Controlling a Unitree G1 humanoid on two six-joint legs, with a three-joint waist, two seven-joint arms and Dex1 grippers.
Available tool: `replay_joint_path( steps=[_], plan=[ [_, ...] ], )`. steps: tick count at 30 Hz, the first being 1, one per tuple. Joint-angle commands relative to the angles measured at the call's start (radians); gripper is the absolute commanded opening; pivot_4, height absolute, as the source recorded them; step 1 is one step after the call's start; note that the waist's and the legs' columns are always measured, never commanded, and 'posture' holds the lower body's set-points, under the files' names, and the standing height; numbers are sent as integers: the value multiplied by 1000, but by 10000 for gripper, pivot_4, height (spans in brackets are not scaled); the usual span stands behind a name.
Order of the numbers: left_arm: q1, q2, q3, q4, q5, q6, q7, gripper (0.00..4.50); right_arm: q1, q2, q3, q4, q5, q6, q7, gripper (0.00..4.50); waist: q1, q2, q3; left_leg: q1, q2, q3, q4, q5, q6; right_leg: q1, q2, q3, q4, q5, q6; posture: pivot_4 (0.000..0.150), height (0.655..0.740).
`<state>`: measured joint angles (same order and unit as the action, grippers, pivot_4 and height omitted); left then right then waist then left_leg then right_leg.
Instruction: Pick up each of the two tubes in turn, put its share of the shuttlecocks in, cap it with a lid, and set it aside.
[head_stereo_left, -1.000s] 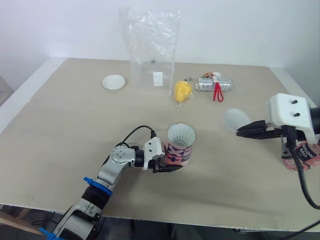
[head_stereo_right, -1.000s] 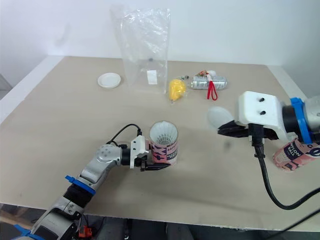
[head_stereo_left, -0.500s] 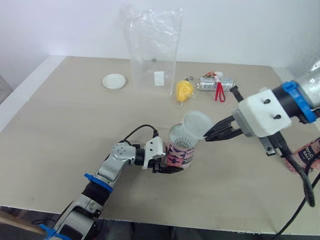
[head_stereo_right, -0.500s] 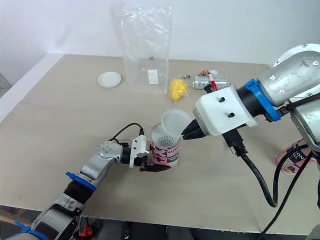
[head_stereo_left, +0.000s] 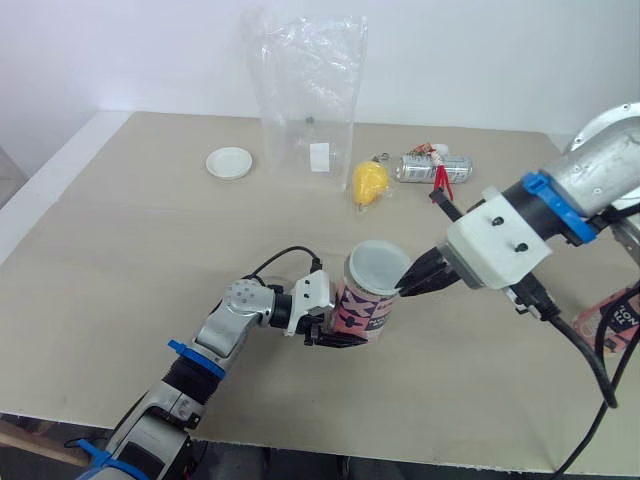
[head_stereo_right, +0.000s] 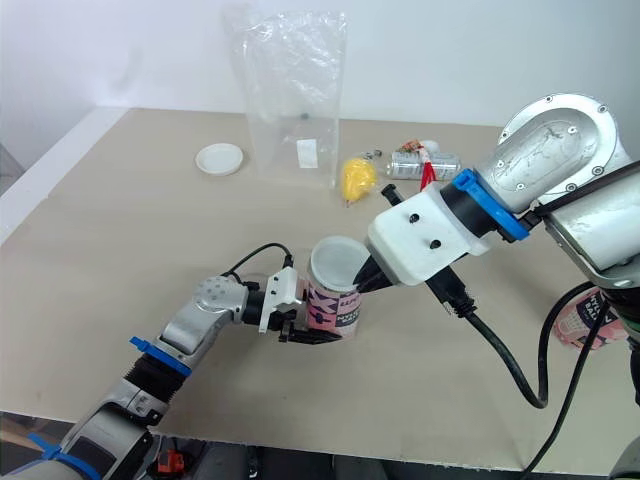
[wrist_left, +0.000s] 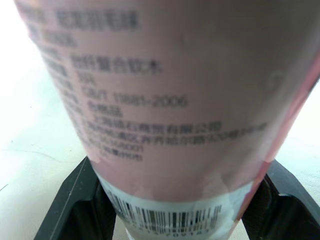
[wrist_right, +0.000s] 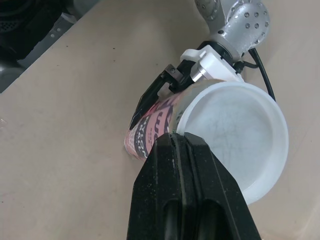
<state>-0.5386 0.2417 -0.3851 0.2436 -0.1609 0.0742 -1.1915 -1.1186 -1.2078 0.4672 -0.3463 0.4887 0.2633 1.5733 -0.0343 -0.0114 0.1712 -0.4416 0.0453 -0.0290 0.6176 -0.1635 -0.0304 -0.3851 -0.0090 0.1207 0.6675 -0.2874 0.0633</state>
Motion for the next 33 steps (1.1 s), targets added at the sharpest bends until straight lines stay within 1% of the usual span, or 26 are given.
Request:
replay_joint_path(
  steps=[1,12,25,28,29,30,31,32,33],
  plan=[
    [28,2,-53,18,19,46,-25,27455,-31,-24,1,-3,20,-29,41,527,0,0,0,0,0,0,0,0,0,0,0,0,0,0,0,1500,7400],
    [38,2,-57,2,25,57,-14,27455,-44,10,37,49,-15,-87,41,527,0,0,0,1,0,-1,0,0,0,1,0,-1,0,0,0,1500,7400],
    [40,2,-53,0,24,63,-8,27455,-69,18,77,62,-21,-76,41,527,0,0,0,2,0,-1,0,0,0,2,0,-2,1,0,-1,1500,7400],
    [40,2,-53,1,24,65,-8,27455,-75,21,84,73,-26,-71,41,9505,0,0,0,2,0,-1,0,0,0,2,0,-2,1,0,-1,1500,7400],
    [40,2,-53,1,24,65,-7,27455,-75,26,82,77,-31,-75,41,13112,0,0,0,2,0,-2,0,0,0,2,0,-2,1,0,-1,1500,7400],
    [40,2,-53,0,24,66,-7,27455,-75,33,77,82,-36,-80,41,17637,0,0,0,2,0,-2,0,0,0,3,0,-2,1,0,-1,1500,7400],
    [40,2,-52,0,23,66,-7,27455,-75,38,72,85,-38,-77,41,24678,0,0,0,2,0,-1,0,0,0,3,0,-2,1,0,-1,1500,7400],
    [40,3,-52,0,23,67,-7,27455,-74,38,70,86,-37,-75,41,26568,1,0,0,2,0,-2,0,0,0,3,0,-2,1,0,-1,1500,7400],
    [40,3,-51,1,23,68,-8,27455,-74,41,68,87,-37,-72,41,30931,1,0,0,2,0,-2,0,0,0,3,0,-2,1,0,-1,1500,7400]
  ],
)
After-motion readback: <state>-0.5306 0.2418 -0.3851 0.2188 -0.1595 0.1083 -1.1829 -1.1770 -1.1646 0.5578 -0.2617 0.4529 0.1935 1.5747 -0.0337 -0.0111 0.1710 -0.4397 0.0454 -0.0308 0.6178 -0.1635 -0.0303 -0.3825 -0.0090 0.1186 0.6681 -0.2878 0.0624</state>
